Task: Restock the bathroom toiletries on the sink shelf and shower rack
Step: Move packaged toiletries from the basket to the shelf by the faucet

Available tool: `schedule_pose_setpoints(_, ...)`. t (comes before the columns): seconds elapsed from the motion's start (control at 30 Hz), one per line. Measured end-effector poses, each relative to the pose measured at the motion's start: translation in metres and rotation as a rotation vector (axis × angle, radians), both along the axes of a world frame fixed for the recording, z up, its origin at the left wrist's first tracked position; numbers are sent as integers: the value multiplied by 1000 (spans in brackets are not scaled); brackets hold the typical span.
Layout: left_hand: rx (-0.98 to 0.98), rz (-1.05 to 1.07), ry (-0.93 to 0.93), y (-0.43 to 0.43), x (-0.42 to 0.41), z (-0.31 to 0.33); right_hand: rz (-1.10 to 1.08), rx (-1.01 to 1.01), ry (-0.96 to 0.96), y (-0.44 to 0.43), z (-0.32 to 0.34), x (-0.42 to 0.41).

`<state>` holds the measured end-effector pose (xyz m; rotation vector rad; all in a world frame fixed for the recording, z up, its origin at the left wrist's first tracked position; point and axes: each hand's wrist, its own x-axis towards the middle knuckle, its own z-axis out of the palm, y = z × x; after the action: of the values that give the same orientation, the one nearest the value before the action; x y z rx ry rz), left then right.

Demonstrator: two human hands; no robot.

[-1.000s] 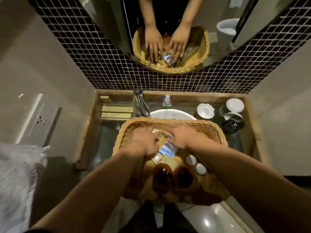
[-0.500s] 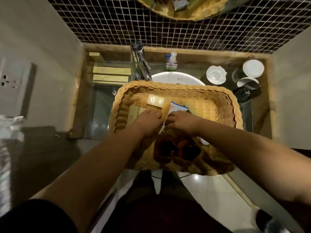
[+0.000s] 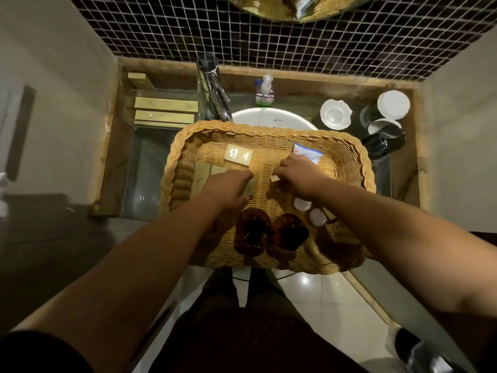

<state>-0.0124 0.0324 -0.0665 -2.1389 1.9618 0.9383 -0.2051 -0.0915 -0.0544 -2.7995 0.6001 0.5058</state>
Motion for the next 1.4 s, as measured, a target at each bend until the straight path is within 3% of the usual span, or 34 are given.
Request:
schedule_pose_setpoints(0.1,-41,92,74,-1,0,7,-158,175,-47,-6,10,4)
schedule_pose_setpoints(0.3,-10,323,455,0,7,21,-307,393,2,-8,30,21)
schedule_pose_setpoints(0.43,10,462,500,-4,15,33,-316,427,-108,-11,44,30)
schedule_pose_setpoints(0.6,-204,609,680,-1,32,65,-311,434,-258,-18,68,44)
schedule_pose_setpoints(0.7,-330,675,670,-3,43,82,-346,423,-329,-23,85,57)
schedule_pose_setpoints(1.13,-459,675,459,-30,131,149,-336,395,-447,-39,142,146)
schedule_pose_setpoints(1.4,-505,827,512,-33,173,142,-412,500,-461,-47,135,195)
